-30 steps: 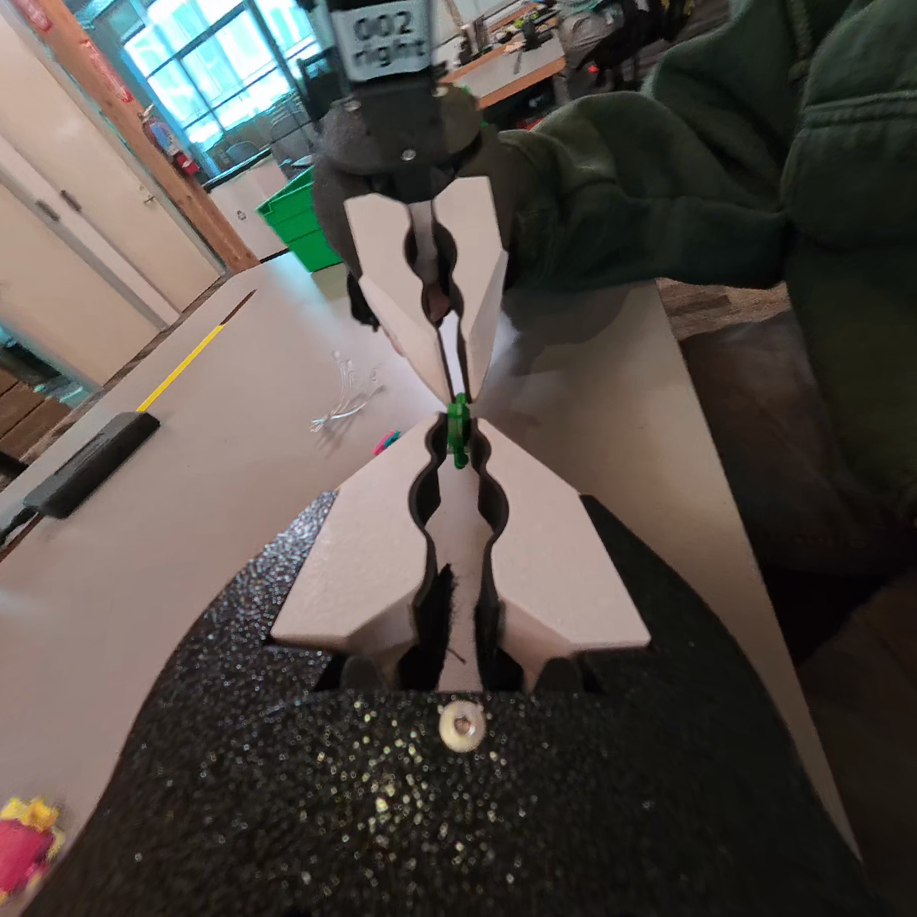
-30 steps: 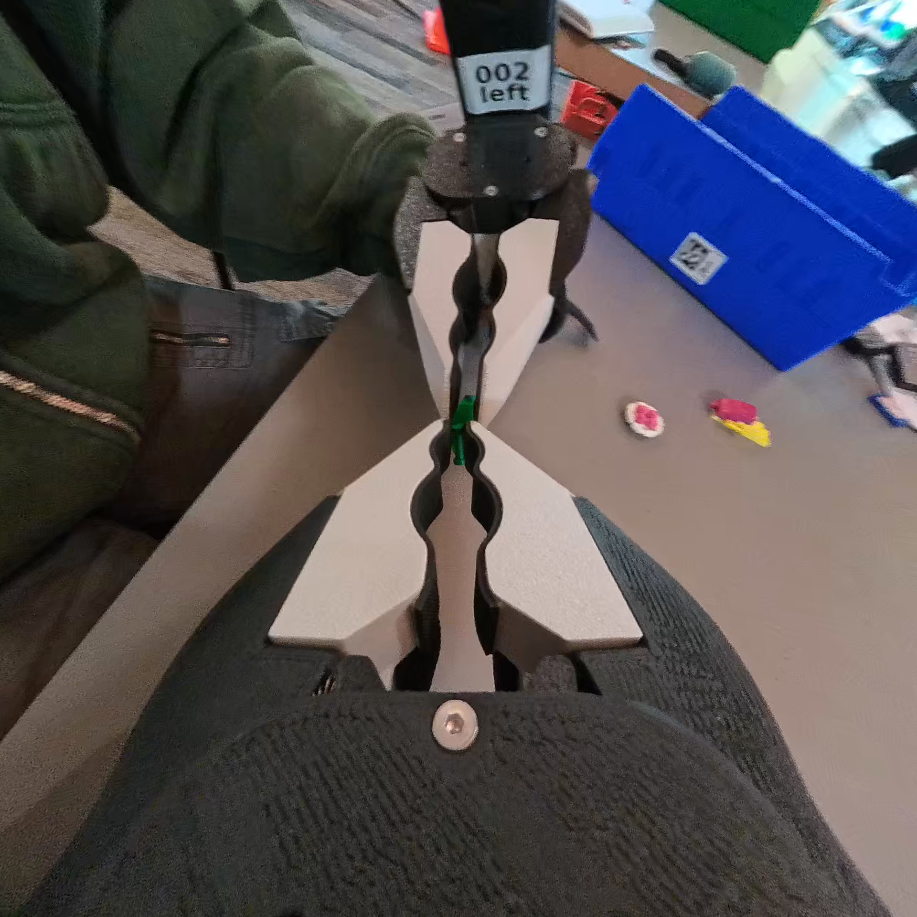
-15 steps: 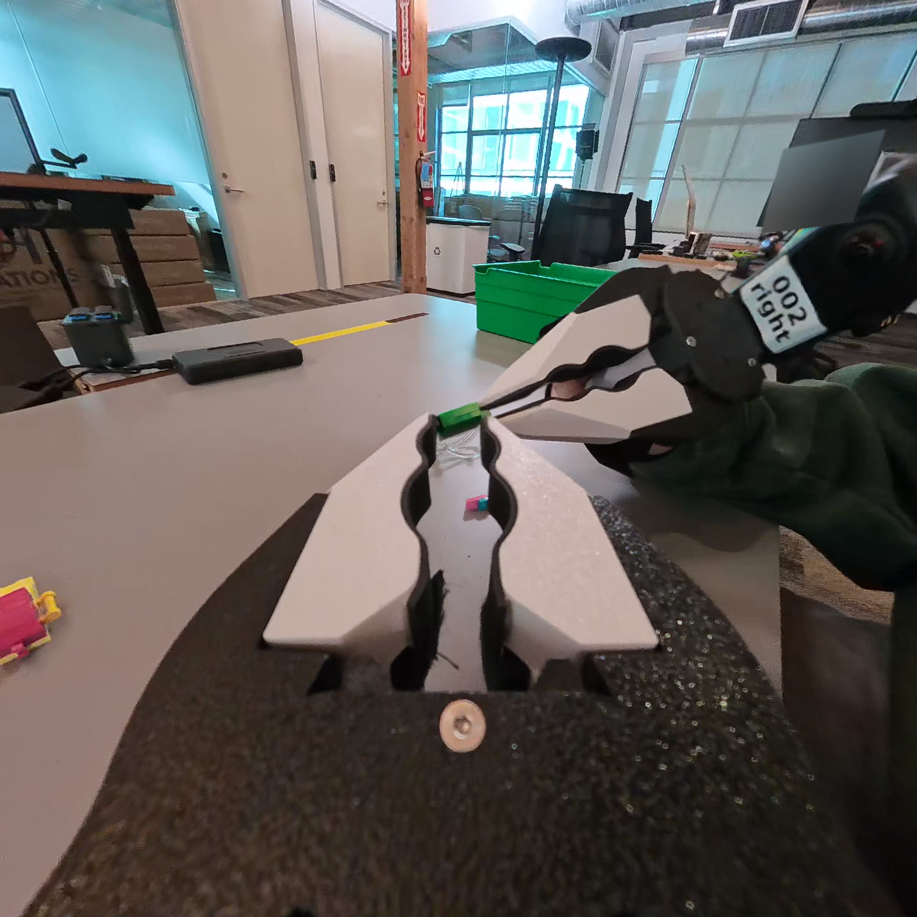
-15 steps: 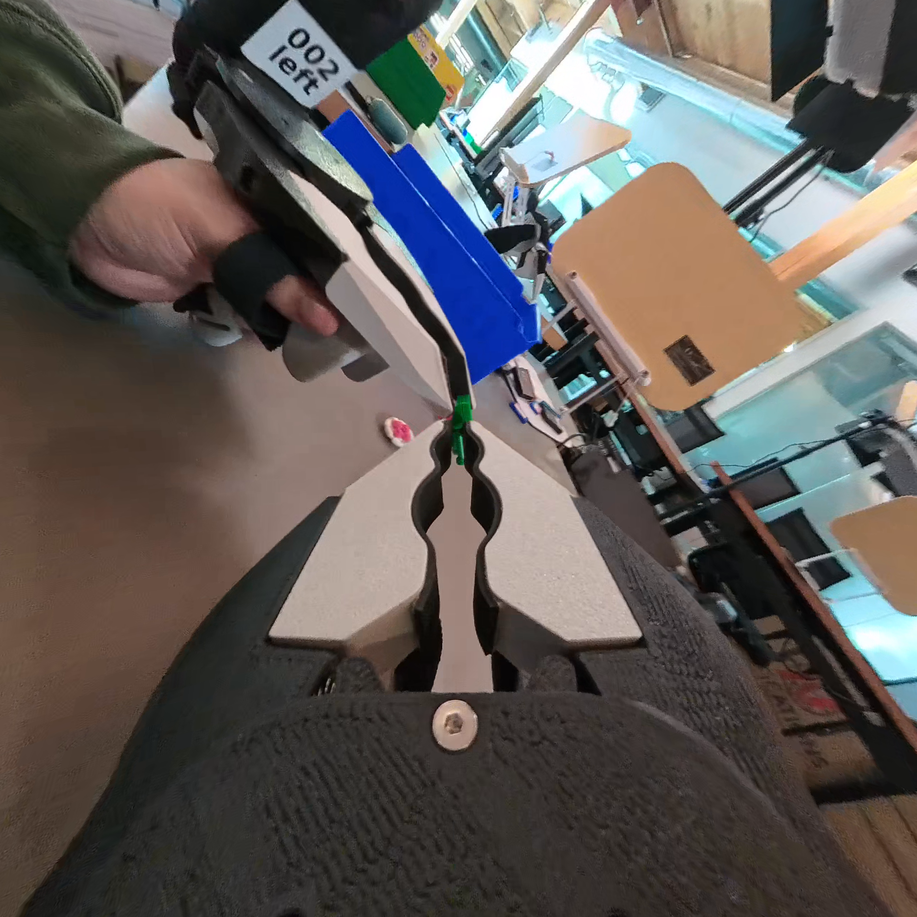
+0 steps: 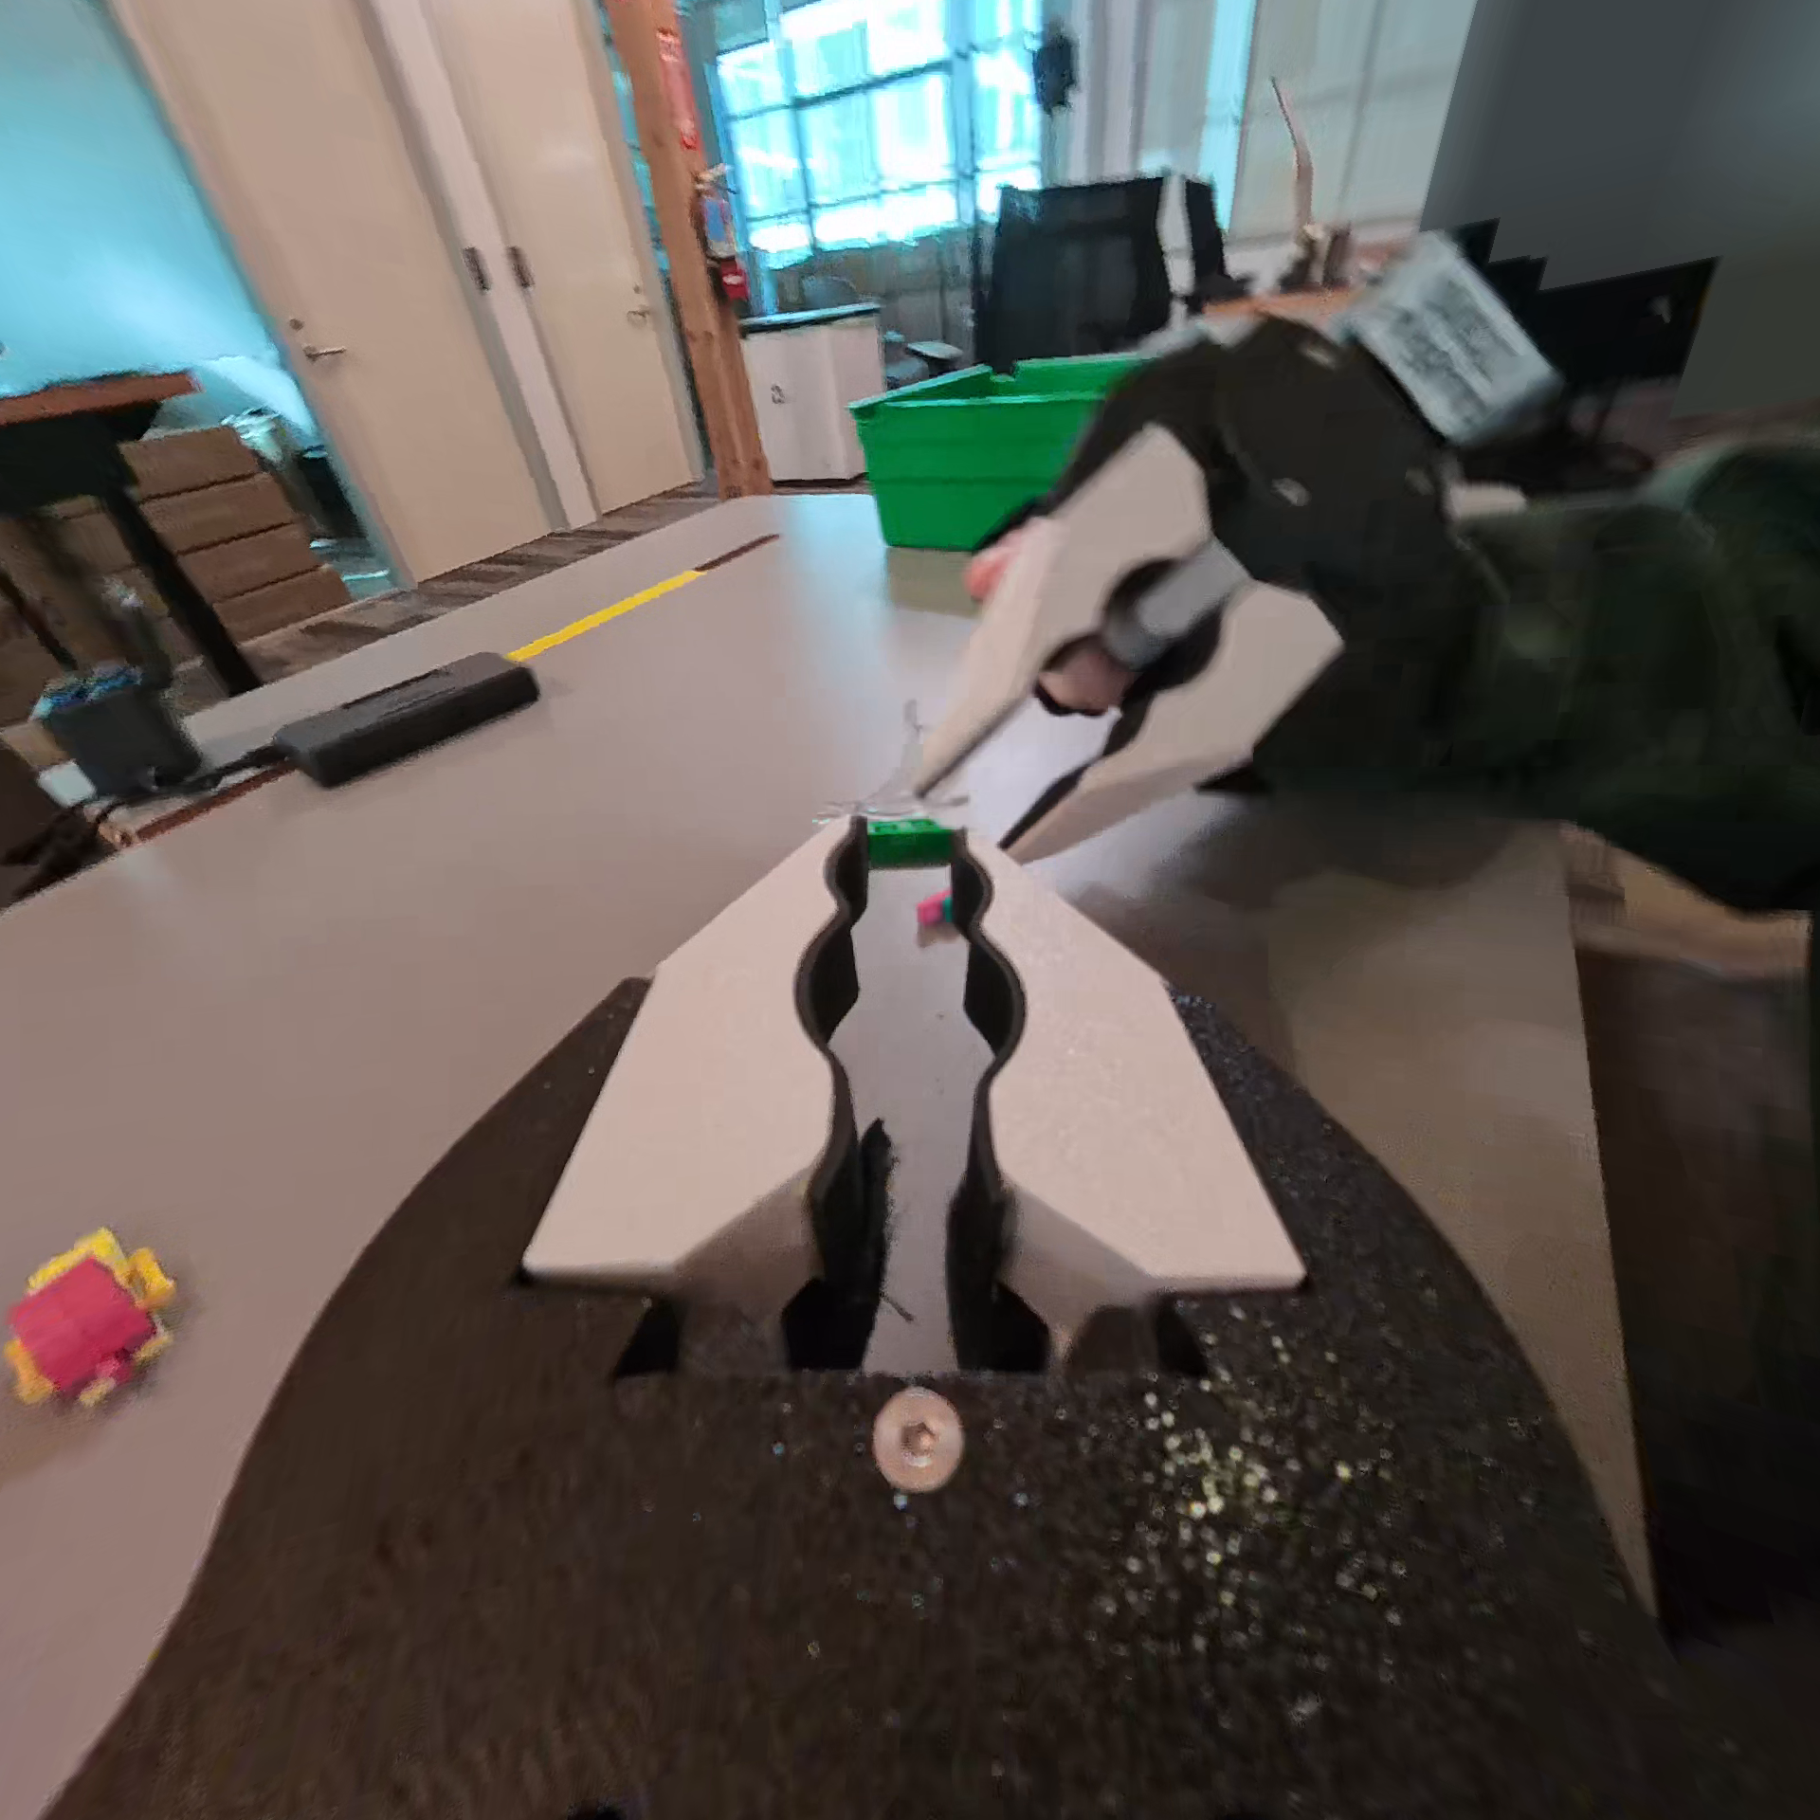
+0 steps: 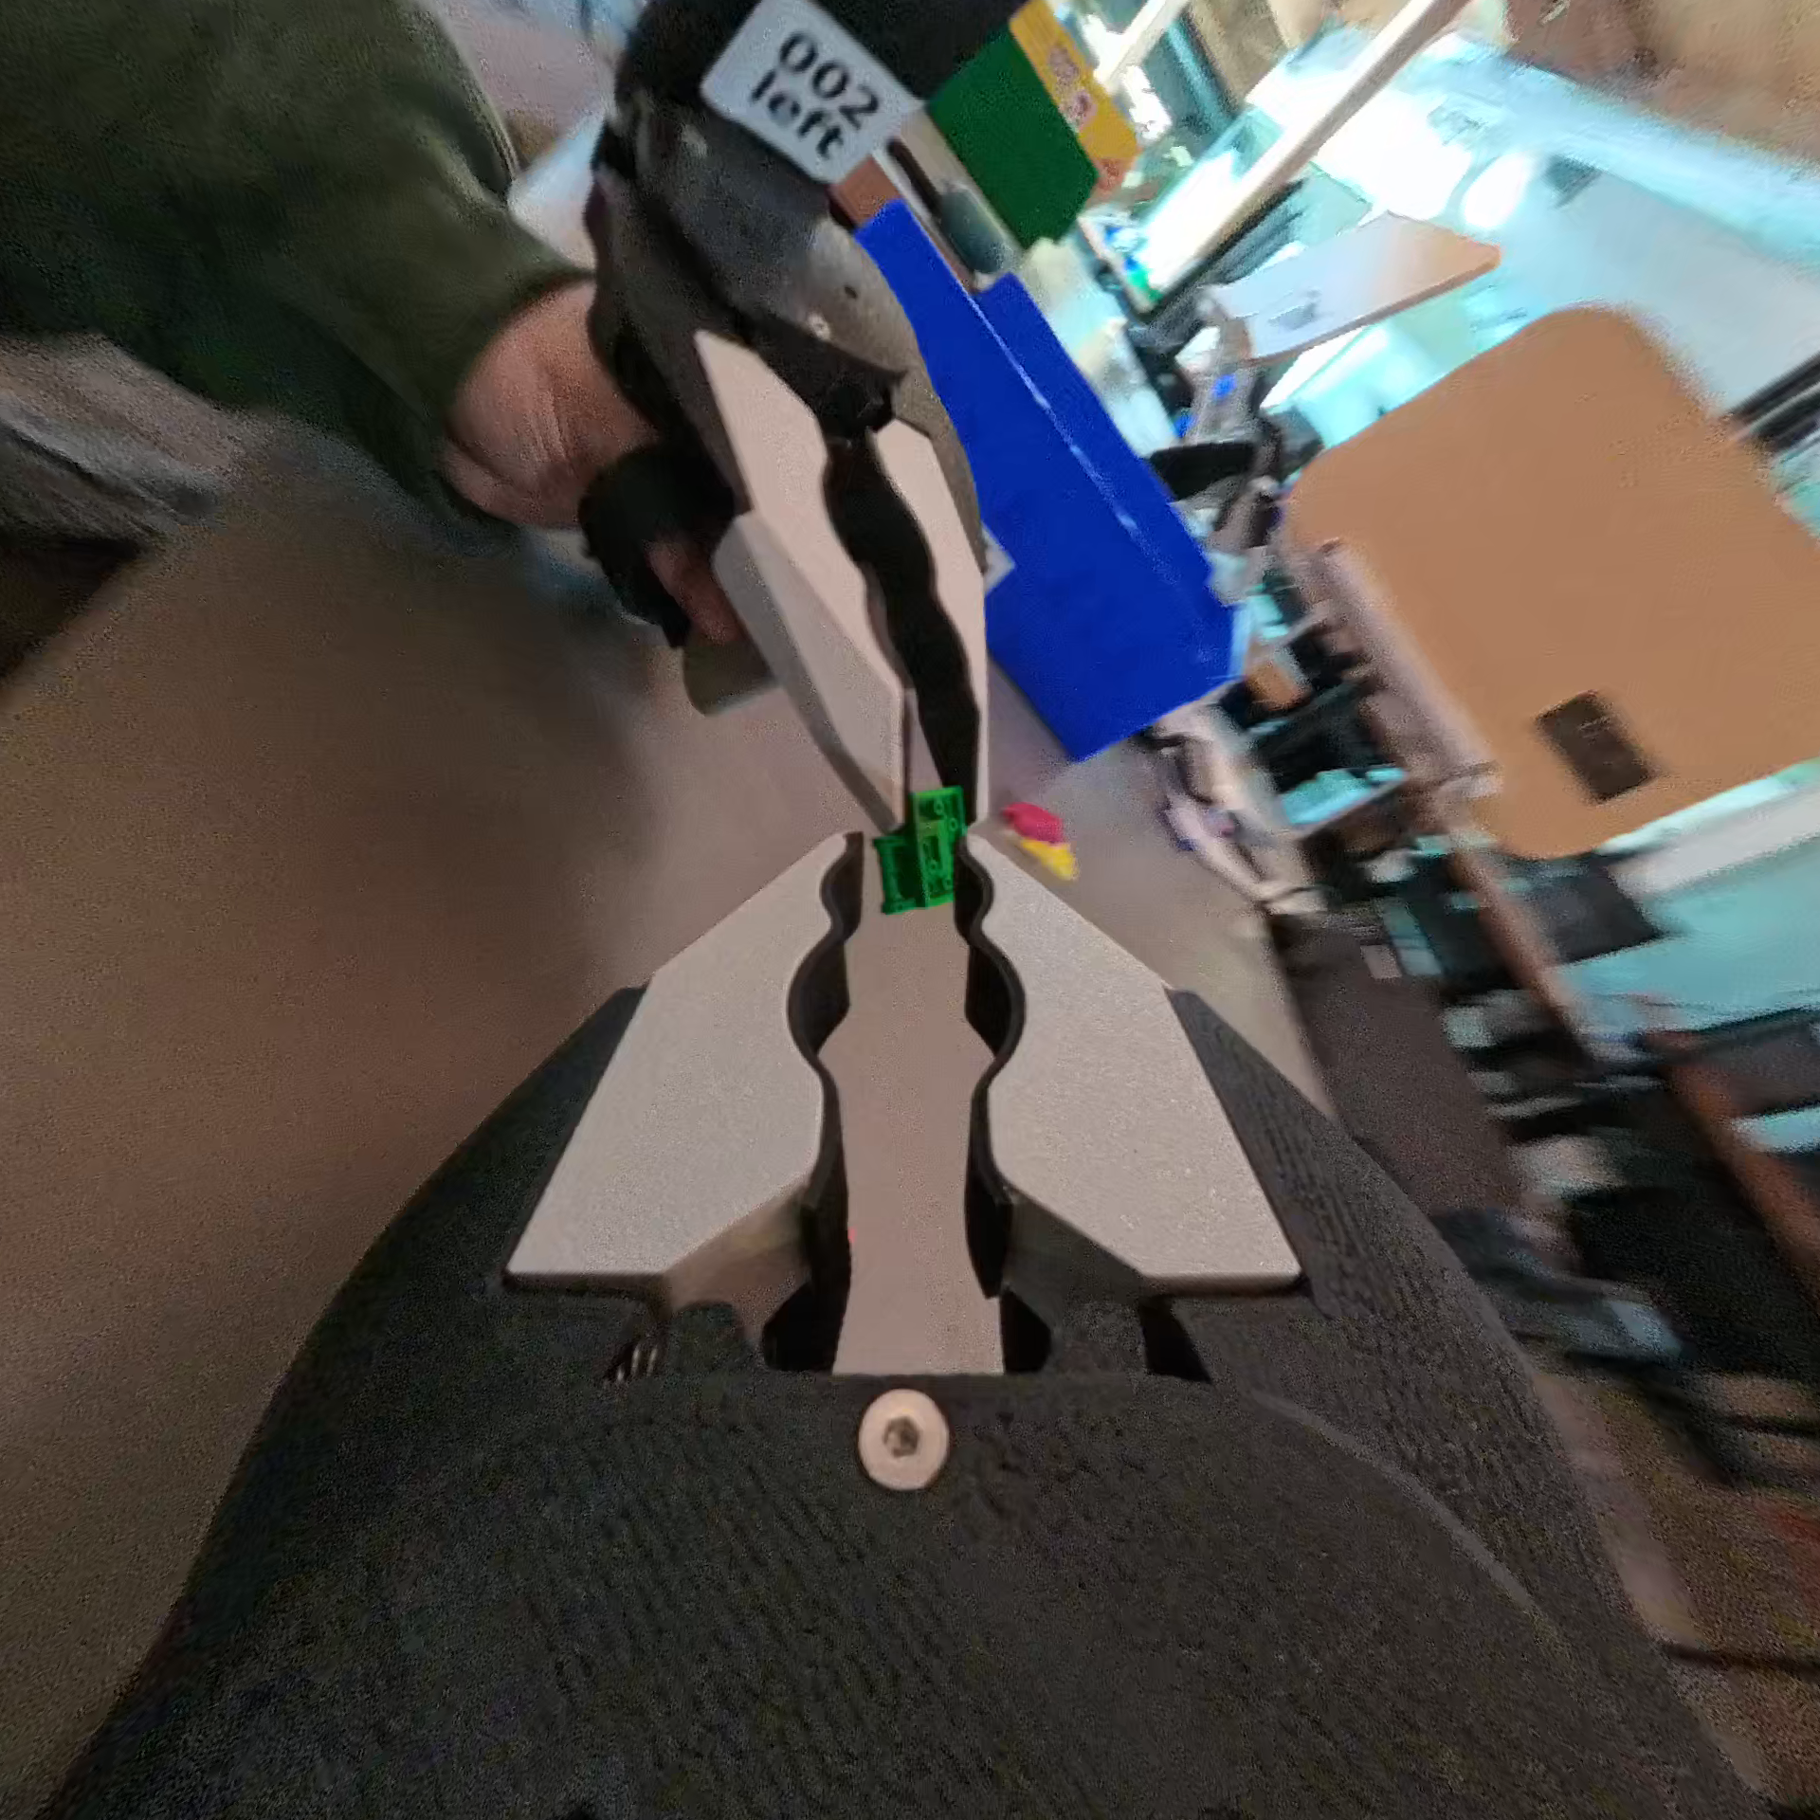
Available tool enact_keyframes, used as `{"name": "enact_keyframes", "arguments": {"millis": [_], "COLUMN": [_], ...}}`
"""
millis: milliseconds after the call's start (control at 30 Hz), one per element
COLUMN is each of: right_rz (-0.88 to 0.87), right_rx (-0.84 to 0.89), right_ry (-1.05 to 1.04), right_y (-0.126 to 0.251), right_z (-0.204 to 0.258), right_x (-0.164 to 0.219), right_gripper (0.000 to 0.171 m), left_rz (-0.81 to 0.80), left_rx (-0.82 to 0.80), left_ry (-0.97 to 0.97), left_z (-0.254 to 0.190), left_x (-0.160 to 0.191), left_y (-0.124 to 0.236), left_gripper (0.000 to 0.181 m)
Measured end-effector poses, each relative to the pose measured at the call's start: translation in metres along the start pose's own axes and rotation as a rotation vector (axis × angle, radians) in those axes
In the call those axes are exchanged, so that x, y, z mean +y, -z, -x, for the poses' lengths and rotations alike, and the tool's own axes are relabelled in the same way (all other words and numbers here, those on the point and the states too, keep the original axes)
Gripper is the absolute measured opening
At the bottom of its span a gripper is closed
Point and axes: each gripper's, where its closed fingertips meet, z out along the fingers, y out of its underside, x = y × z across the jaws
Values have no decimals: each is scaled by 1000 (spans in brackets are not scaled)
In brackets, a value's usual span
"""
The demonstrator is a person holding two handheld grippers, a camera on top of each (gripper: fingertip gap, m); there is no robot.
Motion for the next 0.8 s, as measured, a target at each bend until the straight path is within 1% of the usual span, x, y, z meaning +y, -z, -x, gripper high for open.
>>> {"name": "enact_keyframes", "arguments": {"millis": [33,100,167,267,333,600,667,800], "right_rz": [-9,-5,-5,-9,-11,16,33,61], "right_rx": [-69,-188,-286,-351,-367,-377,-385,-412], "right_ry": [-87,-203,-245,-266,-267,-241,-247,-243], "right_y": [2,6,9,11,11,10,10,9], "right_z": [3,11,22,31,34,38,39,47], "right_x": [2,7,9,8,6,9,11,14], "right_gripper": [18,22,16,15,15,16,20,14], "left_rz": [12,52,67,82,88,108,105,141], "left_rx": [39,95,157,211,242,275,289,304], "left_ry": [-49,-128,-162,-154,-149,-154,-143,-153], "left_z": [-7,-16,-26,-33,-38,-42,-44,-48], "left_x": [1,7,11,16,18,21,20,25], "left_y": [0,1,2,2,2,3,3,1], "left_gripper": [14,14,14,14,14,14,14,14]}}
